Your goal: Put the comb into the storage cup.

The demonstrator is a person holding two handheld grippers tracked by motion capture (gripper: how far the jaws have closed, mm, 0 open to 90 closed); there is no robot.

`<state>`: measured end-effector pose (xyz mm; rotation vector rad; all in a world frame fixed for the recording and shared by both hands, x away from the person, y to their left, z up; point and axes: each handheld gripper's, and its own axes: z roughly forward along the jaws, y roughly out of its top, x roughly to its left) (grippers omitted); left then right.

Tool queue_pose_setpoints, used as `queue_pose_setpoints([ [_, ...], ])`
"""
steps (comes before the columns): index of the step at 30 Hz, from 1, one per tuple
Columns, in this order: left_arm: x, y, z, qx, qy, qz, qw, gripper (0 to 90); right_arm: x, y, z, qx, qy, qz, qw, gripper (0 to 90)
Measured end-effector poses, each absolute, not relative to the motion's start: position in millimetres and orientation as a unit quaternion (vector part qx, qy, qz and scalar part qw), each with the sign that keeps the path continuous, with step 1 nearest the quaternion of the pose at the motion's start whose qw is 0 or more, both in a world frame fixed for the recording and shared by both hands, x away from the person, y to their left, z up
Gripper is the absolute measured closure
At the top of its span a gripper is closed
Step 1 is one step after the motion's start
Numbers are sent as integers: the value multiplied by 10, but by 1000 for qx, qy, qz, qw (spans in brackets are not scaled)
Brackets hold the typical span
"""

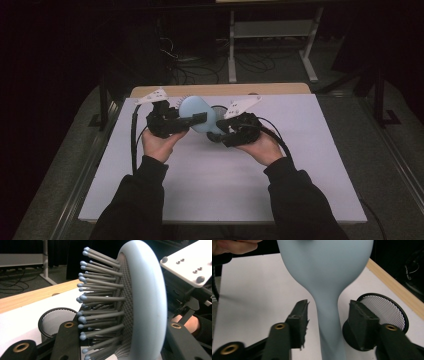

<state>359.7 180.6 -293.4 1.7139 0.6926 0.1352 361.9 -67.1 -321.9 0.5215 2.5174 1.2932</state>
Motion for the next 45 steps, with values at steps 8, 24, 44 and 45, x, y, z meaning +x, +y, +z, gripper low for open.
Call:
queue_pose_setpoints([
  [8, 3634, 1755, -2835, 745, 293, 67, 596, 523, 3654, -788, -3249, 211, 860, 446, 128, 230],
  [24, 3748, 1679, -2693, 749, 286, 81, 593, 524, 3641, -1202, -3269, 255, 830, 481, 119, 0],
  [44, 3916, 1735, -2660, 742, 303, 102, 589, 525, 3487, -1808, -3487, 287, 813, 494, 115, 0],
  [45, 3919, 1736, -2658, 741, 304, 105, 589, 525, 3482, -1826, -3500, 288, 813, 492, 116, 0],
])
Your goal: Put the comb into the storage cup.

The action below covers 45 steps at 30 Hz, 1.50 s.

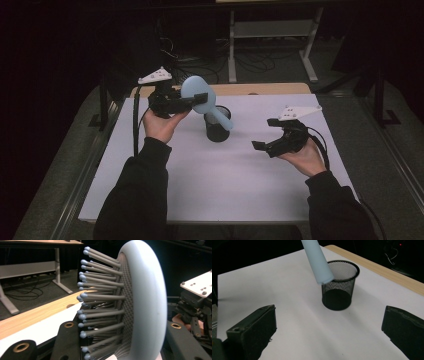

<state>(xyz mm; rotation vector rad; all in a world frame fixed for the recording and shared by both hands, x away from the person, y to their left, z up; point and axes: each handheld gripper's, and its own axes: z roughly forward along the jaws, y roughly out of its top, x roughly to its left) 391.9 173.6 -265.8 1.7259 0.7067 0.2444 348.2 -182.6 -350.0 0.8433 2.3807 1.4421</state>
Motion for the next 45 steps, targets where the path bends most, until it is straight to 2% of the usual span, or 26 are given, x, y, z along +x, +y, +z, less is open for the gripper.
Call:
queue_pose_setpoints([
  [24, 4154, 1885, -2666, 716, 323, 133, 604, 527, 3345, -2229, -3765, 325, 801, 490, 115, 0],
  [45, 4428, 1894, -2864, 720, 350, 149, 580, 526, 3225, -2488, -3883, 345, 790, 491, 125, 0],
])
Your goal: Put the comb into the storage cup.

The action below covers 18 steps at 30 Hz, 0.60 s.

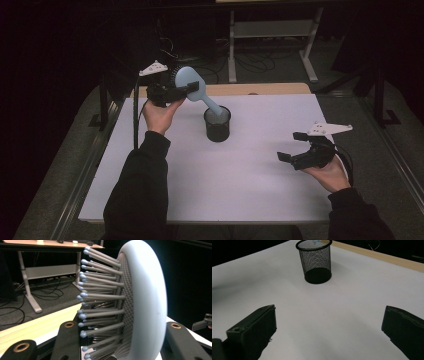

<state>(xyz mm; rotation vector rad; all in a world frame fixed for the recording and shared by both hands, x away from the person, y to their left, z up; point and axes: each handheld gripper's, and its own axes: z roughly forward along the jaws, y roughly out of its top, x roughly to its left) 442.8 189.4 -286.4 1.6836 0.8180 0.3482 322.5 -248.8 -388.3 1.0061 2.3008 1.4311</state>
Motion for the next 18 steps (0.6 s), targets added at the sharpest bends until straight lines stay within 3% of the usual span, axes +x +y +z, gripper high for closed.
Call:
queue_pose_setpoints([
  [18, 4512, 1817, -2981, 741, 353, 148, 552, 525, 3164, -2554, -3952, 351, 786, 491, 132, 0],
])
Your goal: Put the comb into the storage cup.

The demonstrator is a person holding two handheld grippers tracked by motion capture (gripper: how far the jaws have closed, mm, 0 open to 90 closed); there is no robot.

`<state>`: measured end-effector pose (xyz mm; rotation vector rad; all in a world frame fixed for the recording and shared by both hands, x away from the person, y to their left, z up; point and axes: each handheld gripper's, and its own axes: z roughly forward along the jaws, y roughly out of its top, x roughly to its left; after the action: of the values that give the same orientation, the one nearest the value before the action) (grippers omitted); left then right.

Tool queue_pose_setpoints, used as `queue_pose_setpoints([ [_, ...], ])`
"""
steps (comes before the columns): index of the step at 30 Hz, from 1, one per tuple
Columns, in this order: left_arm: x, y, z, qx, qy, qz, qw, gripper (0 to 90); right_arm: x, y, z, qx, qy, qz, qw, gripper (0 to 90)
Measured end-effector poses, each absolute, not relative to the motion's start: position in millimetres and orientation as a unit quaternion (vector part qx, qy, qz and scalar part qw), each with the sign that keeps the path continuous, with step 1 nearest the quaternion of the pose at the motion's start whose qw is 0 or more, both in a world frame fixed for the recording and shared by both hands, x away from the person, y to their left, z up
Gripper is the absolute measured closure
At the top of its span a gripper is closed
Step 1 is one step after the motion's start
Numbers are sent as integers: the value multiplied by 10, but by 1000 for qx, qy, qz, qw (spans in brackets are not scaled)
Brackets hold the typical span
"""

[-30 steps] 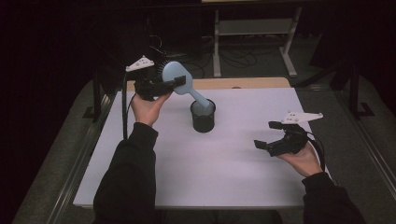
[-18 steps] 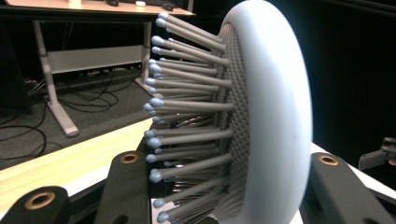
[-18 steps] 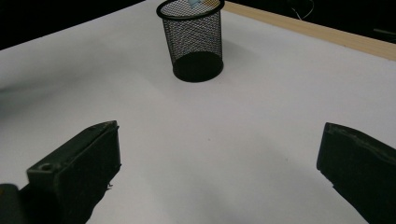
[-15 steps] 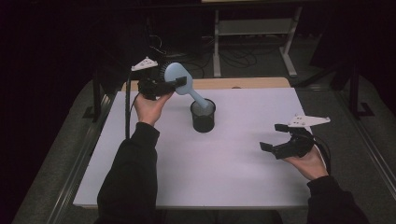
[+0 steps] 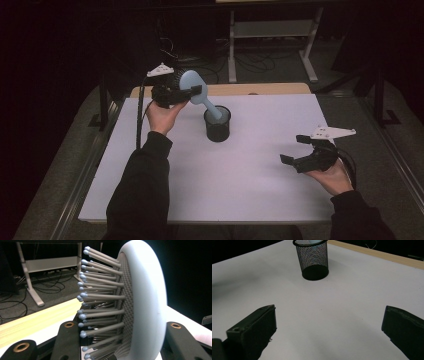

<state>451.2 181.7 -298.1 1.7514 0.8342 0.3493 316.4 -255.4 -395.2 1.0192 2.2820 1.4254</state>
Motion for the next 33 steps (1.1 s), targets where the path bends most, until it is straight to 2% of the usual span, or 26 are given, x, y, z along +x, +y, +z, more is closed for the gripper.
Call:
queue_pose_setpoints([
  [33, 4608, 1714, -3332, 752, 366, 118, 535, 523, 3149, -2572, -4048, 357, 791, 481, 128, 0],
])
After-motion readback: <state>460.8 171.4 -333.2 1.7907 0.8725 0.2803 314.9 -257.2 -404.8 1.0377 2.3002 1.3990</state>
